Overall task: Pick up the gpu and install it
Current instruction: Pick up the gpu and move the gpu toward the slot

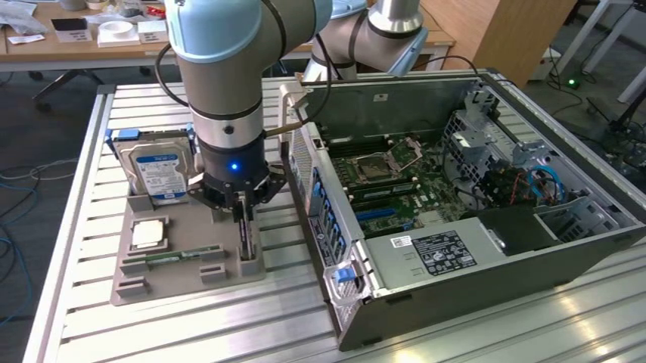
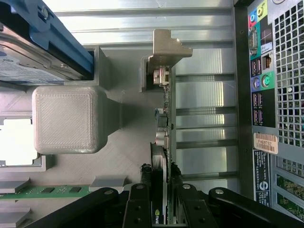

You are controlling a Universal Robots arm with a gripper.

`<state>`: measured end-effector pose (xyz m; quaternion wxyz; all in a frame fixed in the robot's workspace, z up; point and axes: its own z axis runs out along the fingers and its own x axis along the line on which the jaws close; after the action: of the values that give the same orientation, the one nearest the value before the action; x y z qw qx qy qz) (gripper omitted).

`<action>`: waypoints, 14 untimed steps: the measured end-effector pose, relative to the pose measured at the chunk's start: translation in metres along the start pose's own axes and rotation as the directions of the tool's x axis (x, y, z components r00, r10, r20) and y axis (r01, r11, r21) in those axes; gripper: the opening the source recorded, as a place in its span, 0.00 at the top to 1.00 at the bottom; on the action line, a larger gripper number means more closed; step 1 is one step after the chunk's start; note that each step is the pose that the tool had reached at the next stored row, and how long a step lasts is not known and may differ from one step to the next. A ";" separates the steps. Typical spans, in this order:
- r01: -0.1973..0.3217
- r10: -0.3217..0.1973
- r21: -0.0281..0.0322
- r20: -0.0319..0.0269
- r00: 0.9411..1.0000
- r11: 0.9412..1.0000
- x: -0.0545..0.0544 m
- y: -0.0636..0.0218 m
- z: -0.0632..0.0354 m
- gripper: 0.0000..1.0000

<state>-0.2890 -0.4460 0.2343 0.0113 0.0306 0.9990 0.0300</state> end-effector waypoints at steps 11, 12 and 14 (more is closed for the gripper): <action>0.000 0.000 0.001 0.000 1.000 1.000 0.000 0.0000 -0.0002 0.74; 0.000 0.000 0.003 0.000 1.000 1.000 0.000 0.0001 -0.0005 0.74; 0.000 0.000 0.008 0.001 1.000 1.000 0.000 0.0004 -0.0010 0.74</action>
<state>-0.2890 -0.4457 0.2353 0.0114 0.0306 0.9991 0.0260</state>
